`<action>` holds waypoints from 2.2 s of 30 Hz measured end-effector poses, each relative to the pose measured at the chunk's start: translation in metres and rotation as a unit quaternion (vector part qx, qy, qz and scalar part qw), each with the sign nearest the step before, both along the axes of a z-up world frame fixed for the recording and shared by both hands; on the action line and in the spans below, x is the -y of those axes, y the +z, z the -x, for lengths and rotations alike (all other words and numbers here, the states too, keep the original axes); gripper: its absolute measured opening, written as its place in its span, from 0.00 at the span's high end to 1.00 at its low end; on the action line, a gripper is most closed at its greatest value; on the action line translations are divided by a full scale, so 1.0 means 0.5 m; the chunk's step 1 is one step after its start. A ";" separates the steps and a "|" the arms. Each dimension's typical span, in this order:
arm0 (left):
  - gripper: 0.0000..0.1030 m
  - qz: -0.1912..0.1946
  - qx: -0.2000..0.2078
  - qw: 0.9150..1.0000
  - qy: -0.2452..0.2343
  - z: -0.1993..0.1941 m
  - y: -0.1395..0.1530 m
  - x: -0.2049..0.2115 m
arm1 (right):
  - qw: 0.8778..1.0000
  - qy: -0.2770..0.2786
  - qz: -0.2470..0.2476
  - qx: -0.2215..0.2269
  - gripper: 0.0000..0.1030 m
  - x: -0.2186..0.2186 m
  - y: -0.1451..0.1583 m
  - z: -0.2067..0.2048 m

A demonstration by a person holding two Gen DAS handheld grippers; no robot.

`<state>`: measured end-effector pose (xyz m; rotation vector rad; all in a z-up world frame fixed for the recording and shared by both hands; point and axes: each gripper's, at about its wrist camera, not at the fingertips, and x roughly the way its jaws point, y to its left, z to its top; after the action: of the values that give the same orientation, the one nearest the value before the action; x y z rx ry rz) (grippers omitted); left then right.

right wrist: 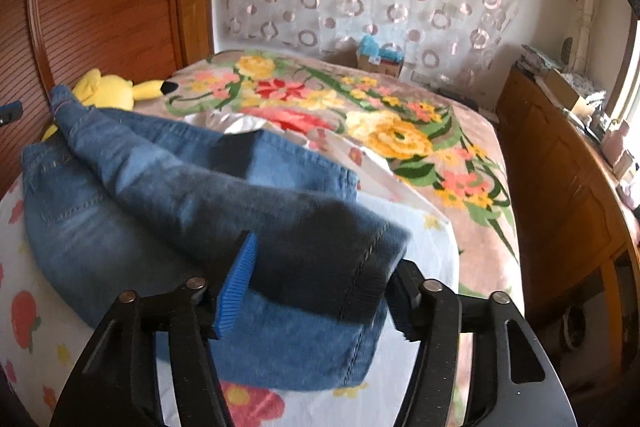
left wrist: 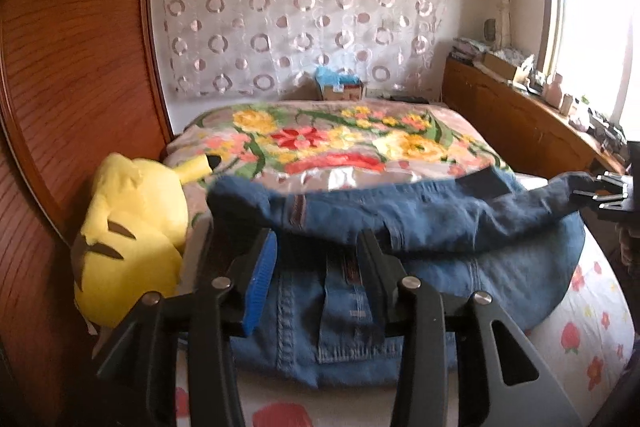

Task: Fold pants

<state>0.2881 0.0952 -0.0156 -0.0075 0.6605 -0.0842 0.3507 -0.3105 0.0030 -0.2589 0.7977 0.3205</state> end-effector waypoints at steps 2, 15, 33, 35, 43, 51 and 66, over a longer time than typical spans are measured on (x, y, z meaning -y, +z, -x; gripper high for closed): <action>0.61 -0.004 -0.009 1.000 0.001 0.001 -0.022 0.005 | 1.000 -0.002 -0.001 -0.007 0.35 0.013 -0.005 0.012; 0.61 -0.001 -0.068 0.998 -0.007 -0.008 -0.114 0.035 | 0.999 0.052 -0.001 -0.009 0.35 -0.033 -0.020 0.031; 0.51 -0.016 -0.098 0.995 -0.021 -0.015 -0.163 0.057 | 0.995 0.064 0.067 -0.047 0.93 -0.077 -0.094 -0.050; 0.50 -0.014 -0.095 0.995 -0.020 -0.015 -0.164 0.053 | 0.995 0.062 0.071 -0.041 0.99 -0.078 -0.090 -0.059; 0.50 -0.014 -0.097 0.995 -0.019 -0.016 -0.166 0.047 | 0.999 0.036 0.025 0.007 1.00 -0.056 -0.022 -0.089; 0.50 -0.007 -0.101 0.995 -0.020 -0.021 -0.168 0.048 | 0.996 0.084 0.011 -0.015 0.50 -0.082 -0.052 -0.044; 0.50 -0.005 -0.101 0.995 -0.020 -0.018 -0.167 0.050 | 0.986 0.121 0.086 -0.071 1.00 -0.132 -0.121 -0.096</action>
<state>0.2968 0.0700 -0.0992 0.0080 0.8633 -0.1195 0.3987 -0.2447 -0.0576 -0.5008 0.9384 0.5029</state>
